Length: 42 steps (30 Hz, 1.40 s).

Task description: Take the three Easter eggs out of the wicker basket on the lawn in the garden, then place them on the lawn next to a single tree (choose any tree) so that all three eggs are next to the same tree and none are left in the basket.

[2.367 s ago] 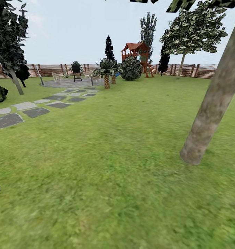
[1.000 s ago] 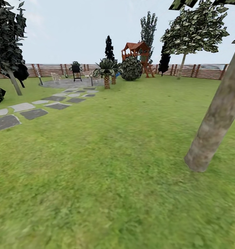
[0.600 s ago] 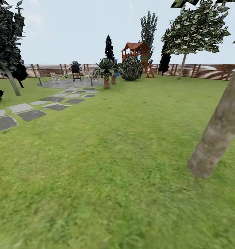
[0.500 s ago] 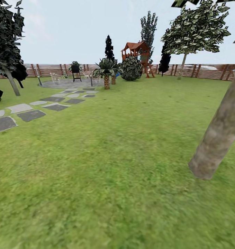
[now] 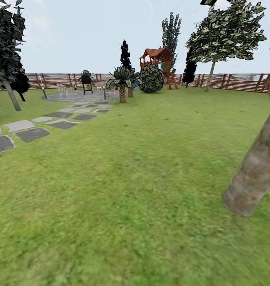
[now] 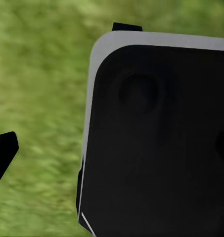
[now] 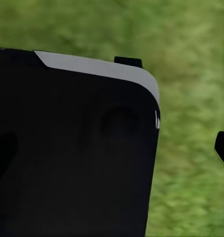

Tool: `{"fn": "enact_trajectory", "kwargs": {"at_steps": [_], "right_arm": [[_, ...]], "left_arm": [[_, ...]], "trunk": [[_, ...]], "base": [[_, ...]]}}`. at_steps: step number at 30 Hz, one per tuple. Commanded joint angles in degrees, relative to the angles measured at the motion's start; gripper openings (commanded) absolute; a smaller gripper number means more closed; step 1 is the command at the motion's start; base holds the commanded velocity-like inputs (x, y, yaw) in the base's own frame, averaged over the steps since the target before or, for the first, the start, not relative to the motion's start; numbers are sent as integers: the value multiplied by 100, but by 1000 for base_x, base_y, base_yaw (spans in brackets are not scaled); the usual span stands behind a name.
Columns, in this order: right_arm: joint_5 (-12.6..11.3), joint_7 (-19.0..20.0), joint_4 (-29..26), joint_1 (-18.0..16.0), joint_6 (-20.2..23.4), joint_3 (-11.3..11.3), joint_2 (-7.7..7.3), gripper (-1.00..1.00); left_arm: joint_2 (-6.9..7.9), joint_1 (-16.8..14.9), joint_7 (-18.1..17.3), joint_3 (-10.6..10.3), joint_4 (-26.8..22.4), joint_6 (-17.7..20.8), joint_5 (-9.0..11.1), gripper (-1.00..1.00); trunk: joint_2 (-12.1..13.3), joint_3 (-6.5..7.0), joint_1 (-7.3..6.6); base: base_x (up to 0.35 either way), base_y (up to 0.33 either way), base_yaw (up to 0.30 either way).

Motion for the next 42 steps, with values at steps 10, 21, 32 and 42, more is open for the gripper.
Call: {"fn": "enact_trajectory", "kwargs": {"at_steps": [10, 21, 32, 42], "right_arm": [[52, -3, 0, -3, -15, 1, 2, 100], [52, -3, 0, -2, -15, 1, 2, 100], [52, -3, 0, -4, -15, 1, 2, 100], [52, -3, 0, -3, -15, 1, 2, 100]], "left_arm": [[-1, -4, -3, 29, 6, -19, 5, 100], [-1, -4, -3, 29, 7, -19, 5, 100], [-1, -4, -3, 29, 6, -19, 5, 100], [-1, -4, -3, 29, 7, -19, 6, 100]], "trunk": [[-2, -5, 3], [-2, -5, 3], [-2, -5, 3], [-2, -5, 3]], "base": [[324, 0, 0], [324, 0, 0], [324, 0, 0], [324, 0, 0]]}}
